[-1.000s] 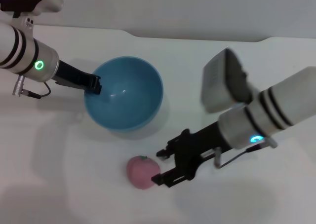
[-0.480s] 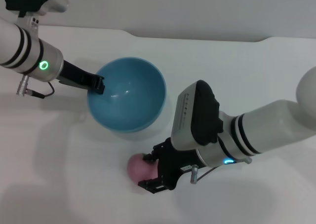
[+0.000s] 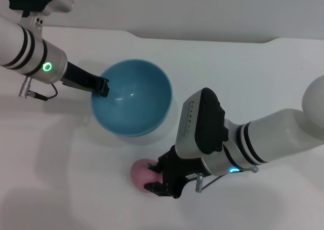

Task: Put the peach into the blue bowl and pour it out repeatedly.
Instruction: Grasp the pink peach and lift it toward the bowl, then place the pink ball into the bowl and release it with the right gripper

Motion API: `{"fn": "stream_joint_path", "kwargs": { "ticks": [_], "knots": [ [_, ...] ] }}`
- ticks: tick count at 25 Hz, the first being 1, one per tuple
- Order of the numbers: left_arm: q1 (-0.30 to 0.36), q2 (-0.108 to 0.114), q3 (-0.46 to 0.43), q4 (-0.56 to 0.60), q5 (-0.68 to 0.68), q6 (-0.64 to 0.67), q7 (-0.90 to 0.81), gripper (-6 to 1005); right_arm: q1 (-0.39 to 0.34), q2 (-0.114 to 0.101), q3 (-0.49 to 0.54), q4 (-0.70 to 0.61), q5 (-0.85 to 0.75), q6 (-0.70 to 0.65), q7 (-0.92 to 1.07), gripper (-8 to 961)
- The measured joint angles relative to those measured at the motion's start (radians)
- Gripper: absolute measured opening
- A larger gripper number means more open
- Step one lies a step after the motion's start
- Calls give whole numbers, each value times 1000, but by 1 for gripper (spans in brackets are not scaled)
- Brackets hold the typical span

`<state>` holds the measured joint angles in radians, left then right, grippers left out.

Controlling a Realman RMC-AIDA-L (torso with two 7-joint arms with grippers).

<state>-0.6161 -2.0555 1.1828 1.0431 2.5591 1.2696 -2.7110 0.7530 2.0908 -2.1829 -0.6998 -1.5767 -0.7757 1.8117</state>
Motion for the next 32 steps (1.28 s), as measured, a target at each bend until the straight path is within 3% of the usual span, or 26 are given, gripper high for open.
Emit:
{"fn": "stream_joint_path", "kwargs": {
  "ticks": [5, 9, 15, 21, 22, 23, 24, 28, 32],
  "knots": [
    [-2, 0, 18, 0, -1, 0, -1, -1, -14, -3, 19, -12, 16, -36, 1, 384],
    [-11, 0, 28, -2, -1, 0, -2, -1, -54, -16, 141, -20, 40, -155, -2, 206],
    [-26, -2, 63, -7, -4, -3, -2, -1, -161, -41, 451, -7, 28, -396, -95, 162],
    [-62, -8, 168, -13, -11, -15, -26, 0, -283, -73, 779, 5, 25, -634, -188, 129],
    [-65, -8, 188, -13, -11, -21, -35, 0, -306, -74, 854, 4, 25, -679, -198, 123],
    [-69, -9, 212, -13, -12, -29, -47, 0, -345, -77, 1002, 2, 24, -778, -216, 118],
    [-69, -9, 212, -13, -12, -29, -47, 0, -345, -77, 1002, 2, 24, -778, -216, 110],
    [-89, -12, 324, -14, -55, -44, -101, 0, -380, -84, 1216, -6, 3, -924, -234, 76],
    [-112, -12, 398, -14, -135, -44, -142, 1, -388, -86, 1279, -10, -12, -960, -233, 55]
  ]
}}
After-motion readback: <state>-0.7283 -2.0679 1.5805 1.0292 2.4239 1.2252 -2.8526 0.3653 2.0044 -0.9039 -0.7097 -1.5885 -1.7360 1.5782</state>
